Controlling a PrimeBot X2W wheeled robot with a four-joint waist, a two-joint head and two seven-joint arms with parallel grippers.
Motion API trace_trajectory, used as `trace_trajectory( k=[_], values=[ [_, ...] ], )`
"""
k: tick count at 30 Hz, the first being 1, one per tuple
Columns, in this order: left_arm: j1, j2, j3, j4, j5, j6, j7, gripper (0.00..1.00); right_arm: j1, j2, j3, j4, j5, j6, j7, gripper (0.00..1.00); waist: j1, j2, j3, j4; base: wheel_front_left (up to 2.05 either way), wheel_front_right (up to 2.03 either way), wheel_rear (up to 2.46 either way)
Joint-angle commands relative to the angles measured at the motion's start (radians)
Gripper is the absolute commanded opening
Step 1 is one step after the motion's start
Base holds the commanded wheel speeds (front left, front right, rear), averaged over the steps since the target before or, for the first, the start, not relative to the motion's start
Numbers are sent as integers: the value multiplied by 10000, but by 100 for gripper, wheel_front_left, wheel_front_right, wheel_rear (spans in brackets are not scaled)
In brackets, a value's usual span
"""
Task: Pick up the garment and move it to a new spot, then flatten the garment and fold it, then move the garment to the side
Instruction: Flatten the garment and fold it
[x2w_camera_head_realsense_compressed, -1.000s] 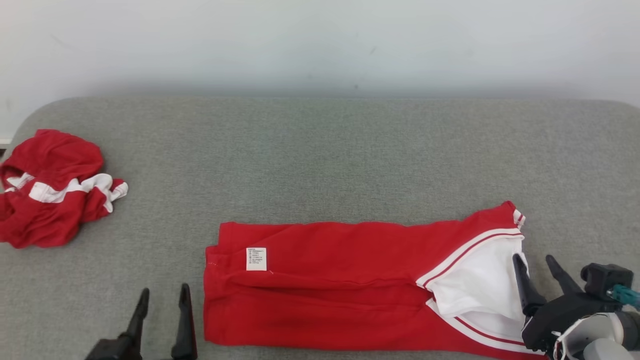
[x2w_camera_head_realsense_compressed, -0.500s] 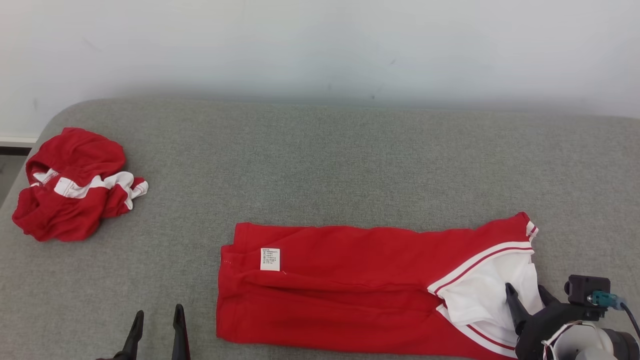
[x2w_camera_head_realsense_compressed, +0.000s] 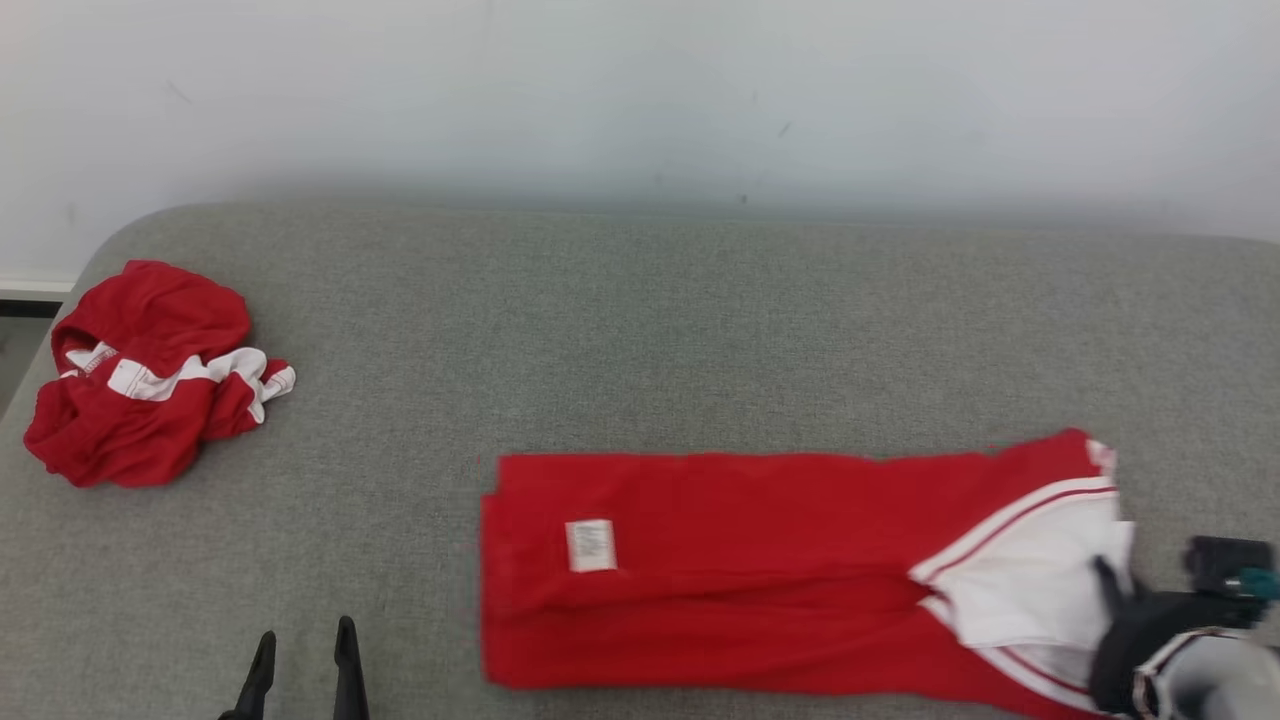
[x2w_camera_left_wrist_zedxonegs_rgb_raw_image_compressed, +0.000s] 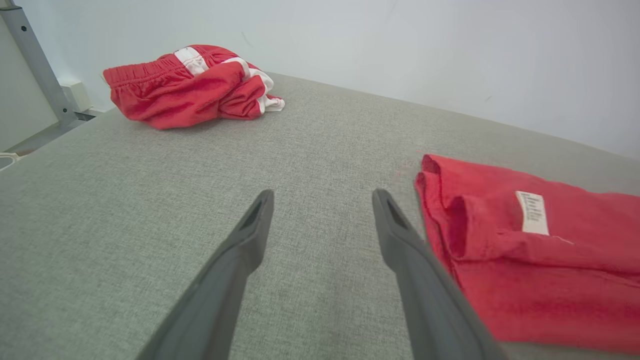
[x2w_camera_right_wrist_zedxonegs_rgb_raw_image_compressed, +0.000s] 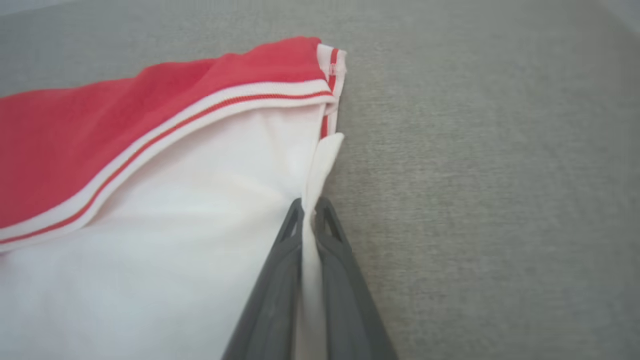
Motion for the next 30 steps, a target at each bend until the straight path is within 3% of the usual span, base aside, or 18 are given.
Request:
trace_trajectory(
  k=[1, 6, 10, 24, 30],
  values=[
    [181, 6, 43, 30, -33, 35, -30, 100, 12, -266, -150, 61, -4, -49, -77, 0, 0, 0, -6, -21, 0, 0, 0],
    [230, 6, 248, 13, -87, 42, -30, 100, 155, -979, -571, -204, -137, -42, -187, 0, 0, 0, -37, -175, 0, 0, 0],
    [324, 5, 399, 30, -121, 49, -30, 100, 269, -985, -740, -834, -16, -40, -1, 0, 0, 0, -109, -343, 0, 0, 0],
    [452, 7, 382, 133, -41, 35, -30, 100, 1263, 447, -42, -6486, 3210, -37, 2716, 0, 0, 0, -484, -504, 0, 0, 0],
    [450, 5, 213, 185, -60, 18, -32, 100, 1280, 1120, 535, -7559, 3477, -37, 3479, 0, 0, 0, -571, -177, 0, 0, 0]
  ],
)
